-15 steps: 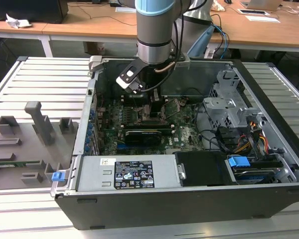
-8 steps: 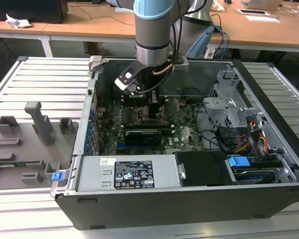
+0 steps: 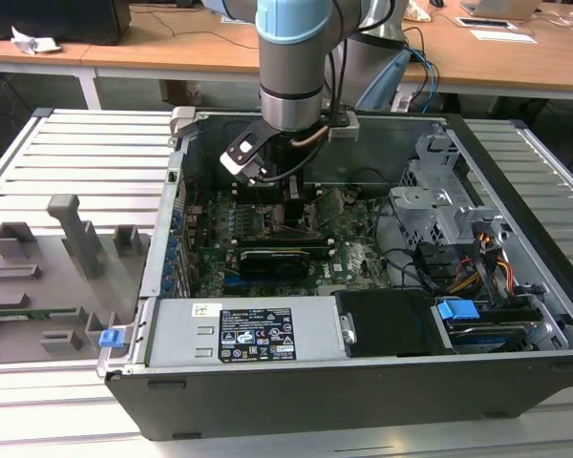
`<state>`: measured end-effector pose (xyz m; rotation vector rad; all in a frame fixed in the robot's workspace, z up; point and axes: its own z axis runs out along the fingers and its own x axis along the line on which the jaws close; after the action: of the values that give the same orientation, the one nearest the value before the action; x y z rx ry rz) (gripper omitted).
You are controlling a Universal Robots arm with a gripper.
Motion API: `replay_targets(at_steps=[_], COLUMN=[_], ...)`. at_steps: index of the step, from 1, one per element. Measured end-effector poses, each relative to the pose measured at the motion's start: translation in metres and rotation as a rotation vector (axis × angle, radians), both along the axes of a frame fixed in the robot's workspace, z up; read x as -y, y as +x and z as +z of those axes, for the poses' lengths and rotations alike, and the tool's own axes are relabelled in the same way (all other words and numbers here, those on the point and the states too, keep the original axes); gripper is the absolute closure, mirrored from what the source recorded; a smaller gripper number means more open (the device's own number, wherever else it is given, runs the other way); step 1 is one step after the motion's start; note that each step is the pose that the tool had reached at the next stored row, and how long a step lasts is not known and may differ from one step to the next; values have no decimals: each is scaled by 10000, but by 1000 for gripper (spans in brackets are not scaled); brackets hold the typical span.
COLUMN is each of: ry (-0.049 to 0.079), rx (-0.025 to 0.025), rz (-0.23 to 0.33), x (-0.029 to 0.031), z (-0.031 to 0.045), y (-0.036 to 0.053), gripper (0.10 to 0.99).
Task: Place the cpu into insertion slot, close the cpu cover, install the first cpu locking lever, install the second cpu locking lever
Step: 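Place the cpu into insertion slot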
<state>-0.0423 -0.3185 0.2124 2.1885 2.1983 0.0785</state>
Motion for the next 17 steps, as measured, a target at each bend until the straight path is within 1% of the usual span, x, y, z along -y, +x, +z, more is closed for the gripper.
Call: replay_targets(at_steps=[1, 4, 8, 10, 17], ry=[-2, -2, -3, -5, -4], rx=[-1, -1, 0, -2, -1], rz=[-88, -103, 147, 114, -4], x=[-3, -4, -4, -5, -10], z=[-10, -36, -57, -76, -102], y=[0, -1, 1, 2, 10], gripper=[549, 549, 549, 549, 549])
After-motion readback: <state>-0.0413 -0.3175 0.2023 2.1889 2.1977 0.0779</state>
